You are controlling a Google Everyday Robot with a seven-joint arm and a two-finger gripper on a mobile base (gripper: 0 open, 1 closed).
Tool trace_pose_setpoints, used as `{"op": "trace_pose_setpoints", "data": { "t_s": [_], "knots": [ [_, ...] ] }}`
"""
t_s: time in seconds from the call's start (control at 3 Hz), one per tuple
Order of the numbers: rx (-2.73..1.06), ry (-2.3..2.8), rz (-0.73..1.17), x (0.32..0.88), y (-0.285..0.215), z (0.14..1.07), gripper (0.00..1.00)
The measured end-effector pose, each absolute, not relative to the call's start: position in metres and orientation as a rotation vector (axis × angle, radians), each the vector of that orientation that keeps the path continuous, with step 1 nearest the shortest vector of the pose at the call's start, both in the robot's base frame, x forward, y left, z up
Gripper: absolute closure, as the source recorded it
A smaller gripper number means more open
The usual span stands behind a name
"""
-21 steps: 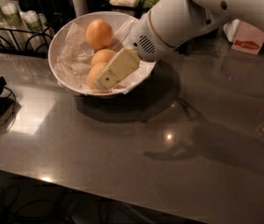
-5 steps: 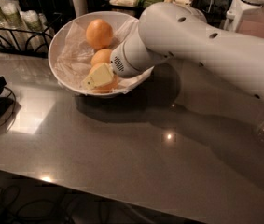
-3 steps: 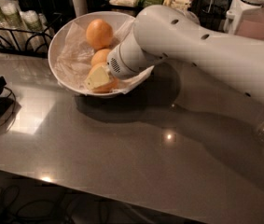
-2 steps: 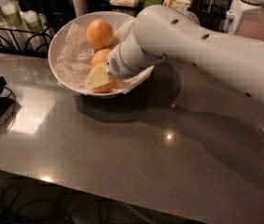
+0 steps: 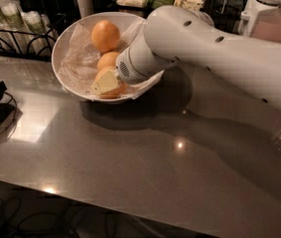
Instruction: Pick orange from white bowl
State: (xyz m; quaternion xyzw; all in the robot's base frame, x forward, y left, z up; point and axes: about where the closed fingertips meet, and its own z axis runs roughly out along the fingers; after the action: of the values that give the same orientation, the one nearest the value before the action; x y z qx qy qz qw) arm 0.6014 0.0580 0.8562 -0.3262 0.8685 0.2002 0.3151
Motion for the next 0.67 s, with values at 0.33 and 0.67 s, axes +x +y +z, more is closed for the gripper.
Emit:
{"op": "trace_pose_setpoints", "data": {
  "t_s": [0.33,0.67],
  "knots": [
    [-0.879,2.25,0.525,0.599,0.055,0.87,1.0],
    [-0.906,2.177,0.503,0.59,0.046,0.902,1.0]
  ]
}}
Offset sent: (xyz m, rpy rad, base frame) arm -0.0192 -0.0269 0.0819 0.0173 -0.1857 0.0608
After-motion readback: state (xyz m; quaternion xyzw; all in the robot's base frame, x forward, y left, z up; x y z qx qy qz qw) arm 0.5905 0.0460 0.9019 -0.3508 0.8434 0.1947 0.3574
